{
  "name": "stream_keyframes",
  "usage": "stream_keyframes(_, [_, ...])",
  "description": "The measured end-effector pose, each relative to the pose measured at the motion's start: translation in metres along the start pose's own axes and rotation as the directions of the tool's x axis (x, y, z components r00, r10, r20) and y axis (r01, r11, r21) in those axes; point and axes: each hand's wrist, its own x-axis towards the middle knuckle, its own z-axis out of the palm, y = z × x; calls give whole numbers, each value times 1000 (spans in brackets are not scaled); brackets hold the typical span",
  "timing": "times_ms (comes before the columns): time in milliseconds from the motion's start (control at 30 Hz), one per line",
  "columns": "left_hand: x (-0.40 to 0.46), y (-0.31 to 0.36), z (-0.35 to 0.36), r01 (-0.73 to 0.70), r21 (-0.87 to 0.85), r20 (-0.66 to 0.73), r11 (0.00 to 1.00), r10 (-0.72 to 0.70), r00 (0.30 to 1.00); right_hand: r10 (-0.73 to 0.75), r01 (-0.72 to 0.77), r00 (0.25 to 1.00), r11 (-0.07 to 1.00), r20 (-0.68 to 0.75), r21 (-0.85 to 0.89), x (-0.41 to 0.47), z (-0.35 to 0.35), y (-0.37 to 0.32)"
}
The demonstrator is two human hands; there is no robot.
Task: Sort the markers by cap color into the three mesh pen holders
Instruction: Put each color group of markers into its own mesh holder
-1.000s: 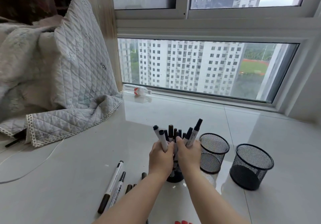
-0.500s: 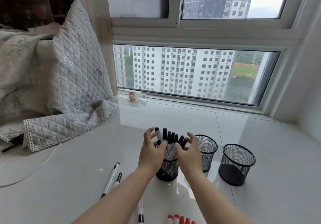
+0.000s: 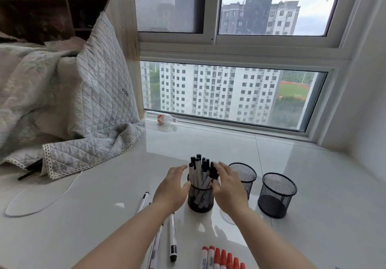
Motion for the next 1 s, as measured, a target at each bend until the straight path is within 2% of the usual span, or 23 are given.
stream_keyframes(100, [-15,-16,-11,64,57,-5,996,-64,998,-92,72,978,991,-188,-111,-12,-4,-11])
stream_keyframes(267, [-46,-52,-27,237,80,3,968,-238,971,-199,171,933,978,-300,-116,-33,5,-32])
stream_keyframes(367, [-64,-72,-29,302,153,36,941,-311,950,-172,173,964,985,-201,-12,-44,21,-40])
stream_keyframes(500, [-79,-83,-25,257,313,19,914,-276,961,-125,125,992,988,-1,92,-62,54,-47])
stream_keyframes(633, [-75,-87,-25,278,364,-29,889,-288,957,-75,77,979,997,189,-4,-77,88,-55])
stream_keyframes(700, [-70,-89,-24,286,400,-2,871,-311,951,-49,67,978,994,201,-86,-84,100,-58])
stream_keyframes(833, [-65,-95,-23,312,481,60,819,-387,920,9,21,975,991,222,-133,-93,114,-64])
stream_keyframes(1000, [-75,-99,-24,348,458,66,818,-421,904,126,-75,967,972,223,-221,-98,124,-74])
